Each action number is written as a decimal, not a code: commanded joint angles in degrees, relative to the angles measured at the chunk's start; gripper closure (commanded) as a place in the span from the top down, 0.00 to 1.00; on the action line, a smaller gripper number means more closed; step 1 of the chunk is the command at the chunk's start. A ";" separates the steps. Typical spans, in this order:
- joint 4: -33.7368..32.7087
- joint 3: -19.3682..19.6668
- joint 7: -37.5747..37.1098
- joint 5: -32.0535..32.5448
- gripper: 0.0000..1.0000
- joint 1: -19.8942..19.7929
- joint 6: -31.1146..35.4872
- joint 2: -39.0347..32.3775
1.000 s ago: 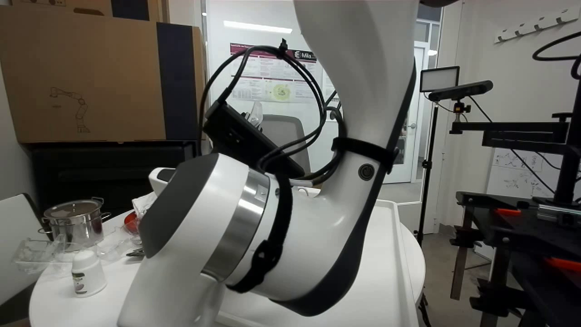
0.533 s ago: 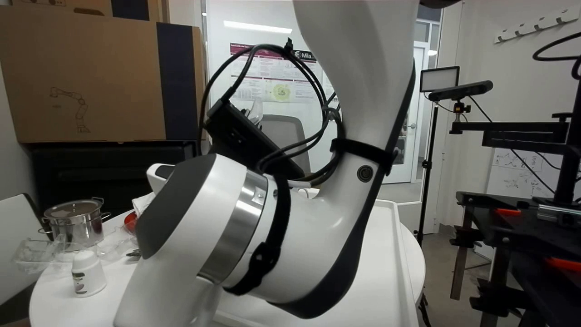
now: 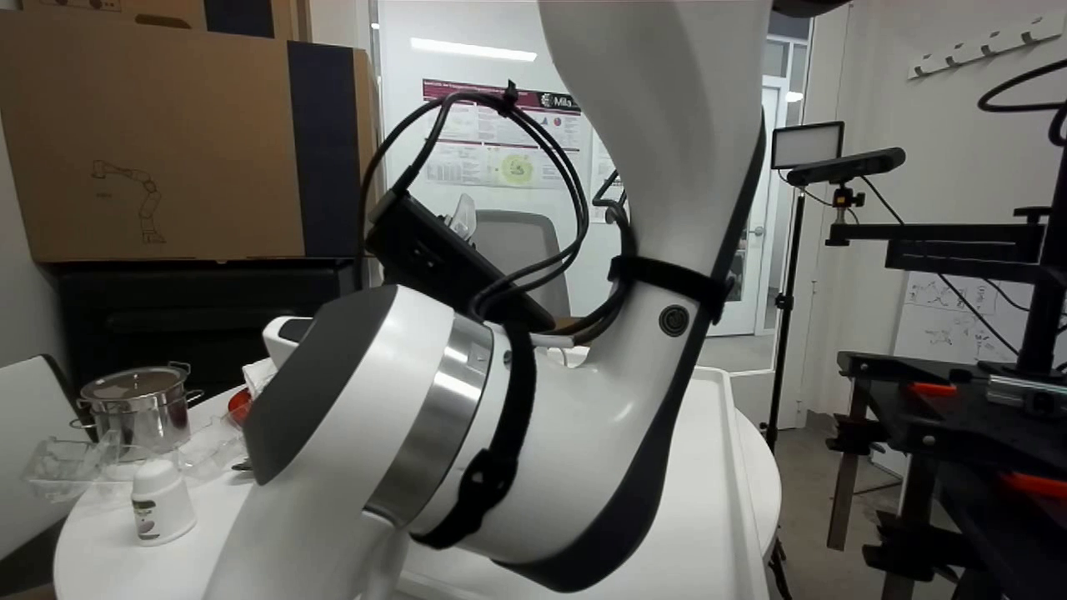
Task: Pour the things in the jug into the red bowl
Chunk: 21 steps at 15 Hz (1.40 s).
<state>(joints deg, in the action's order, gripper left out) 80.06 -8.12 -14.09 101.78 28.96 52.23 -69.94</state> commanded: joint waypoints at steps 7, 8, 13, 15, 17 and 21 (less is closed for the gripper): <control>-0.49 -2.41 10.88 -2.04 0.15 -3.42 10.54 1.05; -0.77 -2.25 11.45 -2.41 0.15 -3.83 11.02 1.06; 3.10 -4.59 16.25 -5.81 0.15 -8.38 21.64 6.73; 4.63 -5.65 17.13 -8.51 0.15 -10.26 26.07 9.87; 6.20 -6.50 17.25 -12.01 0.15 -12.07 29.70 13.38; 10.36 -7.64 15.63 -20.72 0.15 -15.95 36.53 21.23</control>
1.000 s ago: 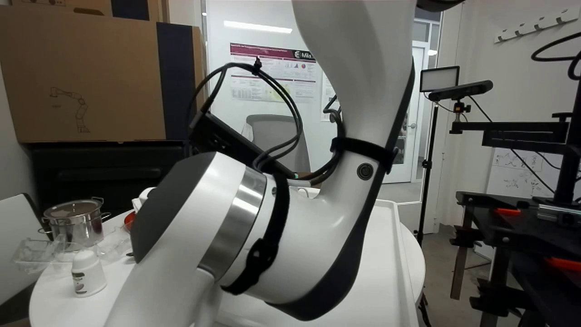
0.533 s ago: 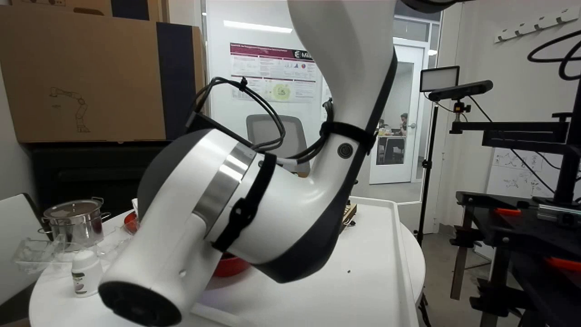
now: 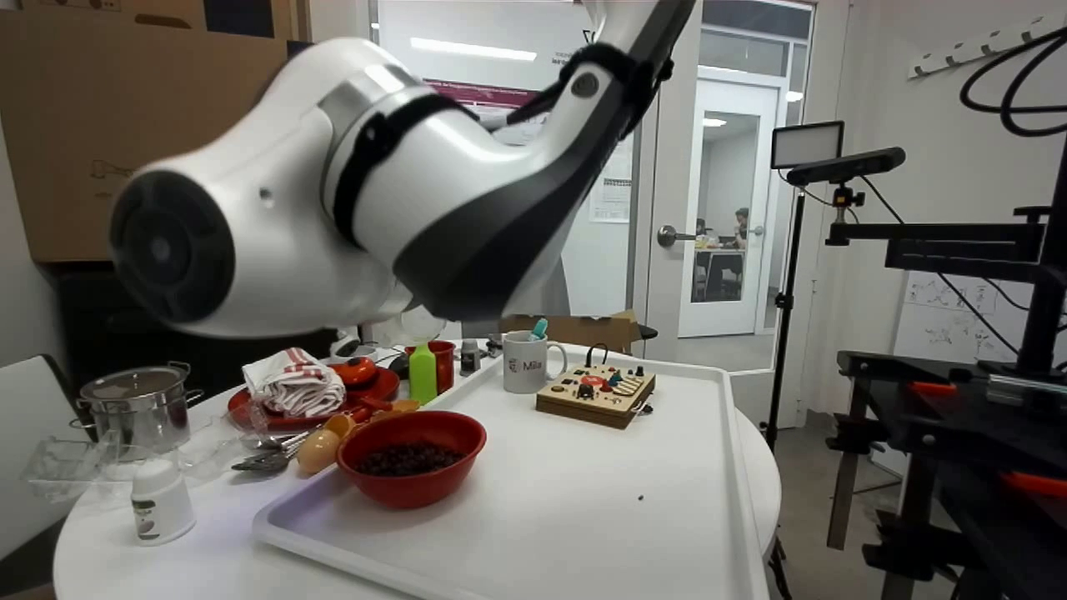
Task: Pour the things in the jug into the red bowl
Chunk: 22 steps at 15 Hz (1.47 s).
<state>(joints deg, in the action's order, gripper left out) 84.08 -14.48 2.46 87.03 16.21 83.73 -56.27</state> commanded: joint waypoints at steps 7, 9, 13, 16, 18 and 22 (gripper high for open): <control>14.20 -0.19 -0.86 -26.35 0.15 -10.39 15.54 18.14; 16.80 0.79 -1.93 -31.34 0.15 -12.38 20.37 20.01; 21.63 4.90 -7.63 -38.63 0.15 -14.65 30.32 22.02; 24.62 9.15 -14.23 -40.97 0.15 -14.83 37.78 21.89; 25.90 11.50 -17.67 -42.34 0.15 -14.90 42.33 21.20; 27.56 12.95 -15.44 -48.63 0.14 -15.89 50.24 19.98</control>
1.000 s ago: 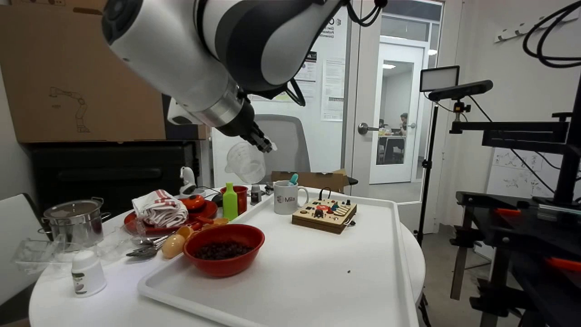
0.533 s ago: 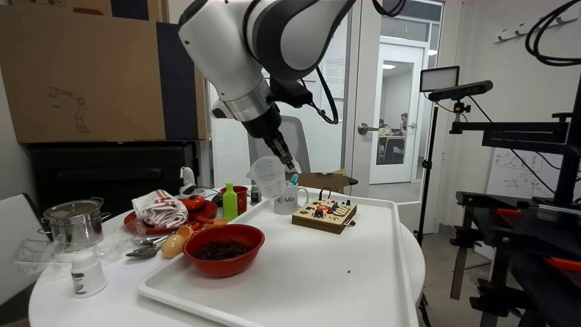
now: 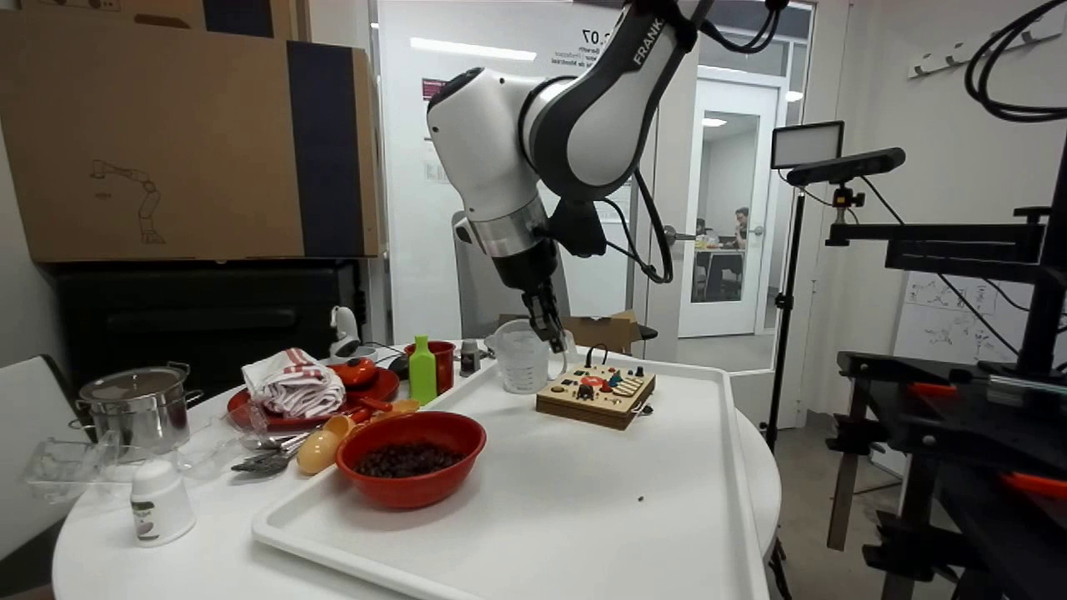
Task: Pour the things in the jug into the red bowl
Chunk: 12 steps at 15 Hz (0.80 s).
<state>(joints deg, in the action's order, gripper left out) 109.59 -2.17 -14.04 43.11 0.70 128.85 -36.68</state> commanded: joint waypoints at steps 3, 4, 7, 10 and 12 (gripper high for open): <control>2.63 0.50 5.06 -10.54 0.14 -0.75 9.51 0.01; 2.46 0.48 6.75 -12.50 0.14 -0.66 10.43 -0.14; 1.69 0.48 11.79 -18.39 0.14 -0.35 11.91 -0.65; 1.12 0.35 15.54 -22.67 0.14 -0.35 11.89 -0.91; 0.28 0.39 17.16 -24.84 0.15 -0.37 10.97 -1.40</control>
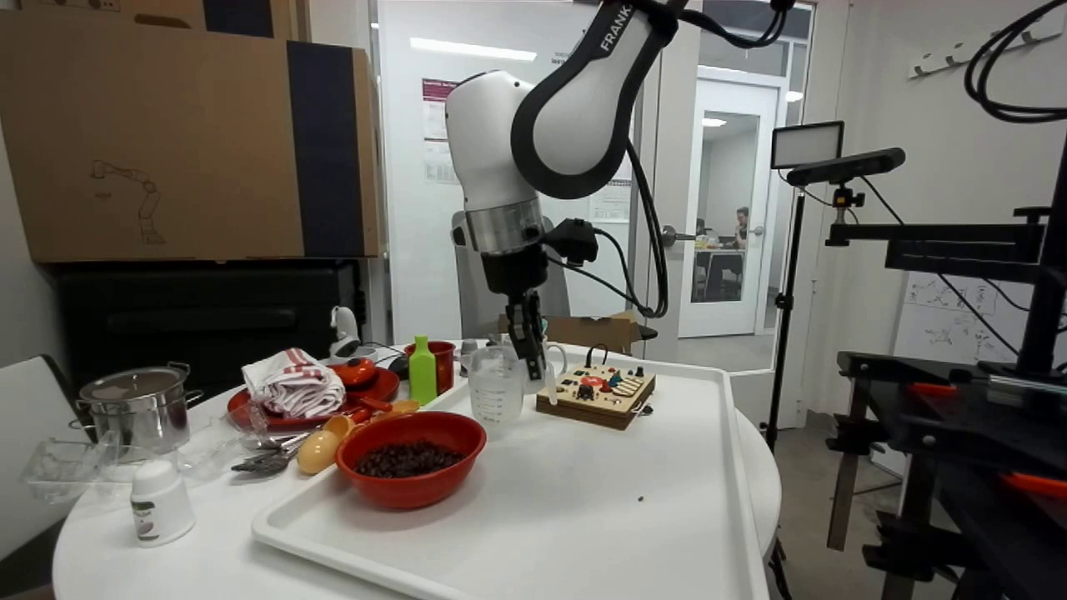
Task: Pour the things in the jug into the red bowl
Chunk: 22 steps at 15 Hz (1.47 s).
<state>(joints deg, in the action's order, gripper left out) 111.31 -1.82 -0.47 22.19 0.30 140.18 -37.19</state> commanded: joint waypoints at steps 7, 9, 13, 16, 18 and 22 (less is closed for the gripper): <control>-3.85 0.98 5.33 -6.96 0.58 0.46 -2.22 -2.83; -4.72 1.33 5.14 -7.28 0.74 0.41 -3.12 -3.52; -6.02 2.00 4.87 -7.70 0.99 0.30 -4.33 -4.53; -6.62 2.39 4.67 -7.55 1.00 0.53 -4.89 -4.75; -6.87 2.65 4.34 -7.28 1.00 0.82 -5.54 -4.58; -6.73 2.91 4.18 -6.77 1.00 1.14 -5.46 -3.89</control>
<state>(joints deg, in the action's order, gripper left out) 105.38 0.22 3.17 16.08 0.47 135.84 -41.24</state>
